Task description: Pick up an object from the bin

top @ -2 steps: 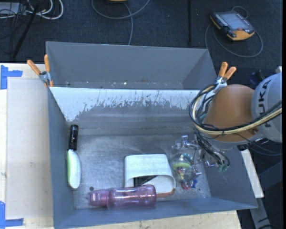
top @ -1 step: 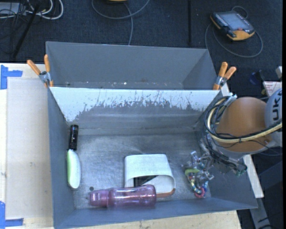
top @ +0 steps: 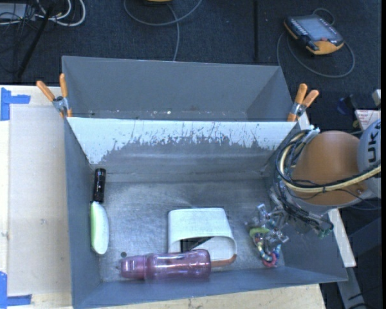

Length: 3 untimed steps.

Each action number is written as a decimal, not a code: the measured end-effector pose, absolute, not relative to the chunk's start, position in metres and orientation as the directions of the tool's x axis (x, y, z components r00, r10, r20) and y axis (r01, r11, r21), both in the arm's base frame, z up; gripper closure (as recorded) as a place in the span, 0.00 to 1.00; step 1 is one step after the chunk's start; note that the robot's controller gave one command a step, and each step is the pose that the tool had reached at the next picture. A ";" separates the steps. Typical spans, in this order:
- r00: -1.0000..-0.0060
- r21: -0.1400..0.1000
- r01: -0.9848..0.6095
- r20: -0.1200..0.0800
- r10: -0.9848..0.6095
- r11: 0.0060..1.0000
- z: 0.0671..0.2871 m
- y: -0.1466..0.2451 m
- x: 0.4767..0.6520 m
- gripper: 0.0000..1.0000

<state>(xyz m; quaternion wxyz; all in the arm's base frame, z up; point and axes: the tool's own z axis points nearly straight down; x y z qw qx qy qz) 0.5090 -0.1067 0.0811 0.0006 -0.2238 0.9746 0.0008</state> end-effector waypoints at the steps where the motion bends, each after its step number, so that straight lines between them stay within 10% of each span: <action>1: -0.886 0.001 -0.463 0.000 -0.463 0.886 0.198 -0.103 0.501 1.00; 3: -0.888 0.002 -0.460 0.000 -0.460 0.888 0.198 -0.103 0.501 1.00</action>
Offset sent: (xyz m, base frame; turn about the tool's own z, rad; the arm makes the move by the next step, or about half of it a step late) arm 0.0000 0.0000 0.0000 0.0000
